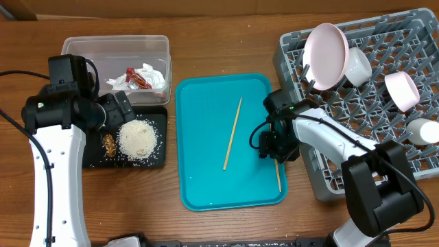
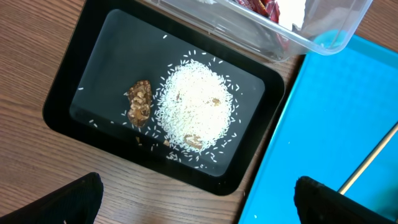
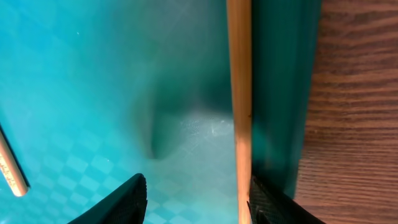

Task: Sort waste into correct bins and load items into the dishwasher
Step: 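Move the right gripper down to the chopsticks on the teal tray, then grasp the right wooden chopstick and lift it with the right gripper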

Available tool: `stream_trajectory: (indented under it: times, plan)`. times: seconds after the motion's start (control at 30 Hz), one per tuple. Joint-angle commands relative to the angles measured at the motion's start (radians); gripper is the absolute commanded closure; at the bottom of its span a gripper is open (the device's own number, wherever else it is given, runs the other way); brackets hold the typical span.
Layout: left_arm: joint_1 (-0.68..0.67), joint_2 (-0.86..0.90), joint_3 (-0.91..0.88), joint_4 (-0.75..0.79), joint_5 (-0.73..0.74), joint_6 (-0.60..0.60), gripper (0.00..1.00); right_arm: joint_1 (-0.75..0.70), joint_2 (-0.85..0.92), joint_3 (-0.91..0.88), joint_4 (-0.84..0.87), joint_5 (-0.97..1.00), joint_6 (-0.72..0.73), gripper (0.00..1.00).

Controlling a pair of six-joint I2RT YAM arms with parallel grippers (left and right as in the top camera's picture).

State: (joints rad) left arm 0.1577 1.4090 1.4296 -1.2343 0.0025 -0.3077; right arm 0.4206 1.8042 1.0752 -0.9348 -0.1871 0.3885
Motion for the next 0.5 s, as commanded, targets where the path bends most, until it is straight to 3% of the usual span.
stream_trajectory:
  times: [0.0, 0.07, 0.47]
  plan:
    - [0.002, -0.01, 0.011, 0.001, -0.011, -0.003, 0.0, 0.001, 0.005, -0.029, 0.006, 0.013, 0.005, 0.45]
    - [0.002, -0.01, 0.011, 0.001, -0.011, -0.003, 0.0, 0.001, 0.005, -0.036, 0.012, 0.013, 0.005, 0.45]
    - [0.002, -0.01, 0.011, 0.001, -0.011, -0.003, 0.0, 0.002, 0.005, -0.041, 0.021, 0.021, 0.005, 0.87]
